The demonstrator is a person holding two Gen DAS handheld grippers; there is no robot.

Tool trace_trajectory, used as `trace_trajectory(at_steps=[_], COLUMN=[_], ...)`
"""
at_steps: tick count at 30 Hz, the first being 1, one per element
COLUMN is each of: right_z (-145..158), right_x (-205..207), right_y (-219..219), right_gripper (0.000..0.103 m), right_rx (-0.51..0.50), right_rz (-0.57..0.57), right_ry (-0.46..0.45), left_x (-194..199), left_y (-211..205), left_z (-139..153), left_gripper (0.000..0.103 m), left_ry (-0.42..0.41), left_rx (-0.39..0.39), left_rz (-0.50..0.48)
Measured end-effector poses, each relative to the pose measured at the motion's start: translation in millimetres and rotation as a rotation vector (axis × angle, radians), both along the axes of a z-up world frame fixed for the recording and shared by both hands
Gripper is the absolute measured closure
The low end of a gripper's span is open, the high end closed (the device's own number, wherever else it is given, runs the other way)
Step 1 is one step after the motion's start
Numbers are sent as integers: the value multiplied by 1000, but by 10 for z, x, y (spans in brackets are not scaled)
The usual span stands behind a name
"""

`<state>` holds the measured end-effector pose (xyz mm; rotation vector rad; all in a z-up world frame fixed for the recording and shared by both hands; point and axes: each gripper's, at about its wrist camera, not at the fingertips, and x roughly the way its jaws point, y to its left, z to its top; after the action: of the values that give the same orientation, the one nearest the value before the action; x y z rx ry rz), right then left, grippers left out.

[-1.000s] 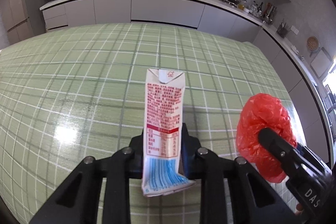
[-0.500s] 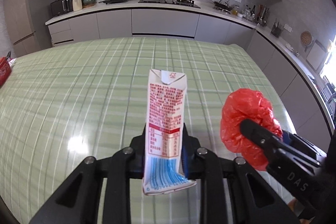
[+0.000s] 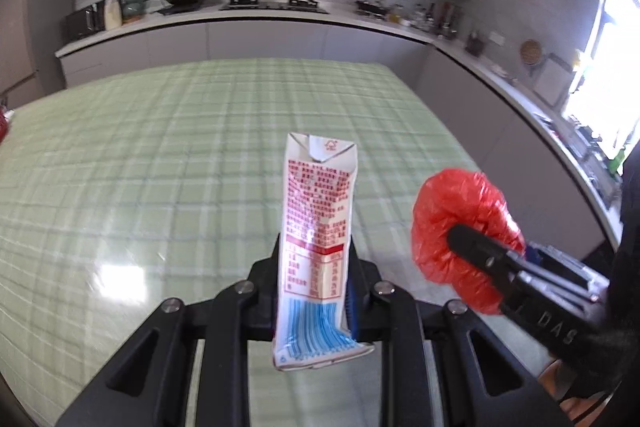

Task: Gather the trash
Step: 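Carry the red bag and milk carton to the bucket and release both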

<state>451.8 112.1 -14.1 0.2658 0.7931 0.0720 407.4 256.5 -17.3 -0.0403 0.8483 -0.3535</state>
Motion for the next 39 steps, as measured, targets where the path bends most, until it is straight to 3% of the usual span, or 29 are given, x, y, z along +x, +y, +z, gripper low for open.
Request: trace_trajectory(at_steps=[6, 14, 22, 30, 35, 39], right_z=[-70, 84, 108, -87, -265, -435], right_x=[-587, -1051, -1508, -1913, -2005, -1988], right_y=[-167, -730, -2112, -3773, -4395, -4593], right_gripper=[61, 61, 61, 61, 61, 61], right_rx=[11, 35, 49, 8, 33, 50], right_rz=[-31, -65, -53, -84, -136, -140], right_ry=[49, 17, -19, 38, 87, 117], left_x=[-261, -552, -940, -1154, -1157, -1160], left_y=[-232, -843, -1932, -3085, -3547, -3794], left_z=[-1, 148, 55, -181, -374, -621], left_gripper=[78, 78, 78, 79, 79, 79], left_ry=[19, -18, -38, 69, 114, 160], left_rx=[-10, -16, -20, -72, -44, -15], left_rz=[-58, -107, -58, -58, -93, -81])
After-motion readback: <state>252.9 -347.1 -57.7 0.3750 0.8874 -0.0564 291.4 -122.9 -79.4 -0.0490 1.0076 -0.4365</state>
